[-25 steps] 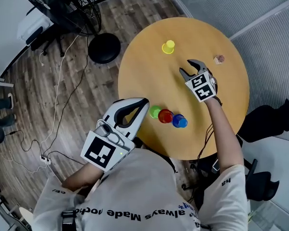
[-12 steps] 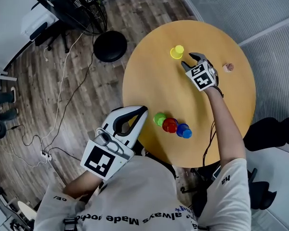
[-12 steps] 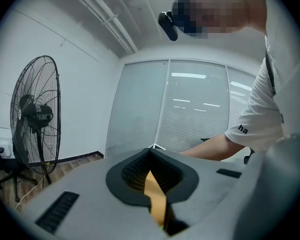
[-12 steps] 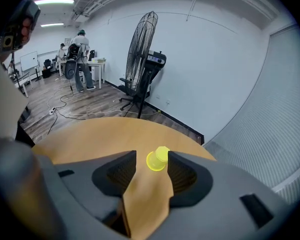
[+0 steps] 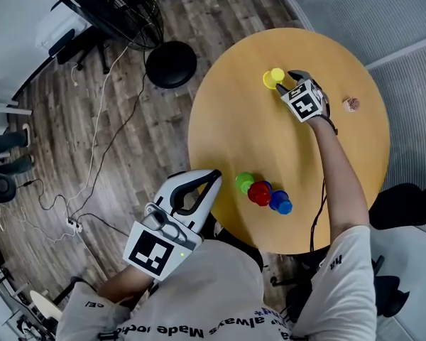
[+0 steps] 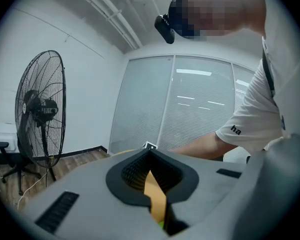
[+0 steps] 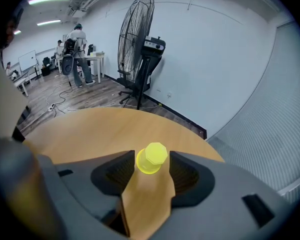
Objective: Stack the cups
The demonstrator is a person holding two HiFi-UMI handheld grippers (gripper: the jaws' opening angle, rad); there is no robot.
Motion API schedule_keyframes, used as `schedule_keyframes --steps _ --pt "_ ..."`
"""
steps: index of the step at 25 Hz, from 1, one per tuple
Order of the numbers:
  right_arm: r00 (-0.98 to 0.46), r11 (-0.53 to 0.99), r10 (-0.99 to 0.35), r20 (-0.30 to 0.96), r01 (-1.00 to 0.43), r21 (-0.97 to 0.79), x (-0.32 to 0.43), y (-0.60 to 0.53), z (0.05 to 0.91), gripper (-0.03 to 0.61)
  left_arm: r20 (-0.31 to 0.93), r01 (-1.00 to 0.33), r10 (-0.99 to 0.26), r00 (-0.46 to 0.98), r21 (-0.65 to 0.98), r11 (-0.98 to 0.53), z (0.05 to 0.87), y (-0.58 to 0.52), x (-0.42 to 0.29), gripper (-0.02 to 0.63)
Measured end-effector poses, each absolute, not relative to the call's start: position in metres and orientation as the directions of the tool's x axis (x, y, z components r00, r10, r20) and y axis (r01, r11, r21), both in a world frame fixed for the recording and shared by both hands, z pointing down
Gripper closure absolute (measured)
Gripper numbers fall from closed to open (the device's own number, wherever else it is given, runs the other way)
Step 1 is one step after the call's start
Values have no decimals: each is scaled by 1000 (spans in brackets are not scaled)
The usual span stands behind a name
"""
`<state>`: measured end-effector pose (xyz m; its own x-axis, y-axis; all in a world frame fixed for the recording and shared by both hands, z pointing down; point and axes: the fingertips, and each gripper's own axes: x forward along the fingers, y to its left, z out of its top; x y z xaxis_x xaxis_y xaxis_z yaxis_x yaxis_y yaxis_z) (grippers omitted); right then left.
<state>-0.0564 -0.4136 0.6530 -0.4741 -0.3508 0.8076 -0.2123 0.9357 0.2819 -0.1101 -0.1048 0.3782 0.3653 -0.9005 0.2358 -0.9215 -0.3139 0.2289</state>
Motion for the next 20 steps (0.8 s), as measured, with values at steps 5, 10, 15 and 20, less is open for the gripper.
schedule_keyframes --steps 5,10,15,20 --pt "-447 942 -333 830 -195 273 -67 -425 673 339 273 -927 -897 347 245 -284 392 -97 -120 591" --pt "-428 951 -305 851 -178 252 -72 -434 695 334 306 -931 -892 333 254 -261 405 -89 -120 591" --pt "-422 949 -310 852 -199 246 -73 -440 709 334 330 -935 -888 320 262 -240 415 -82 -122 591" --pt "-433 945 -325 841 -193 265 -78 -440 709 336 335 -936 -888 316 265 -233 417 -77 -123 591"
